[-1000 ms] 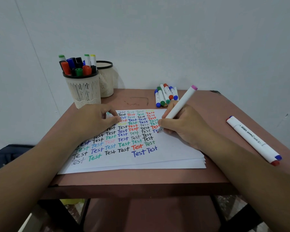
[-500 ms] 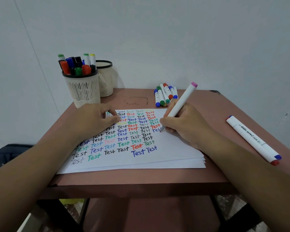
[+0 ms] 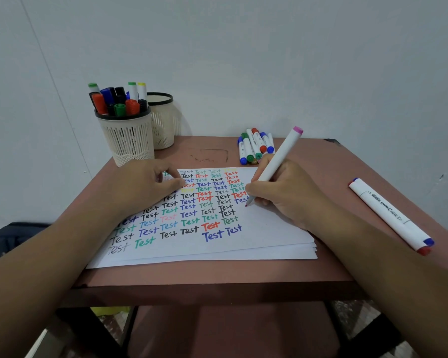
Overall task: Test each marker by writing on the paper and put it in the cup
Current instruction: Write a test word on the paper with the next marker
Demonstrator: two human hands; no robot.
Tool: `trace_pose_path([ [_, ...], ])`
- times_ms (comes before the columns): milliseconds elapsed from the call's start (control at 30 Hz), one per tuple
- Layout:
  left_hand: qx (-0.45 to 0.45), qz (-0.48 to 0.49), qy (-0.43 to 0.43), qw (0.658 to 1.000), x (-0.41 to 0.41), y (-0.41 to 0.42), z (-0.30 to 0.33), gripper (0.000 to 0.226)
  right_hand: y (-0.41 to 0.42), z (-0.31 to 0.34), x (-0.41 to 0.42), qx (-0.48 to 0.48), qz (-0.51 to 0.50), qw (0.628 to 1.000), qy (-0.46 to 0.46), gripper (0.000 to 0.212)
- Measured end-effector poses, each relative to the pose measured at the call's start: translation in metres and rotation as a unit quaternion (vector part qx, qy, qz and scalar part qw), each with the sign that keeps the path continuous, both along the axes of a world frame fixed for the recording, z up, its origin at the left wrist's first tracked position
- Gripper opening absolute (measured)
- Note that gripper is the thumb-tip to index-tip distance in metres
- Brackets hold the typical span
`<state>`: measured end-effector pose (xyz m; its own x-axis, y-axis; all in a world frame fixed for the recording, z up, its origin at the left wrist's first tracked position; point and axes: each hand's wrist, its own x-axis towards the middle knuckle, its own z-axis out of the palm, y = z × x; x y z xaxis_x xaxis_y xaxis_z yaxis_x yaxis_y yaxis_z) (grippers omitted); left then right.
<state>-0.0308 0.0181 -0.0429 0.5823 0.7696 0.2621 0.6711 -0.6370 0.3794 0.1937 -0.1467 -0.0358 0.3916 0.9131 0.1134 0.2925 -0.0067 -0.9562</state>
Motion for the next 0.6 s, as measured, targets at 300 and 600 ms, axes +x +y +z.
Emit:
trace_pose_path([
  [300,-0.006,0.000,-0.005,1.000,-0.0001,-0.0019,0.0011,0.022,0.0014,-0.0013,0.0013,0.016,-0.050,0.998,-0.025,0.026],
  [600,-0.004,0.000,0.000,1.000,-0.0001,-0.0027,0.0016,0.021,0.0013,-0.0016,0.0033,-0.006,-0.033,0.999,-0.016,0.029],
])
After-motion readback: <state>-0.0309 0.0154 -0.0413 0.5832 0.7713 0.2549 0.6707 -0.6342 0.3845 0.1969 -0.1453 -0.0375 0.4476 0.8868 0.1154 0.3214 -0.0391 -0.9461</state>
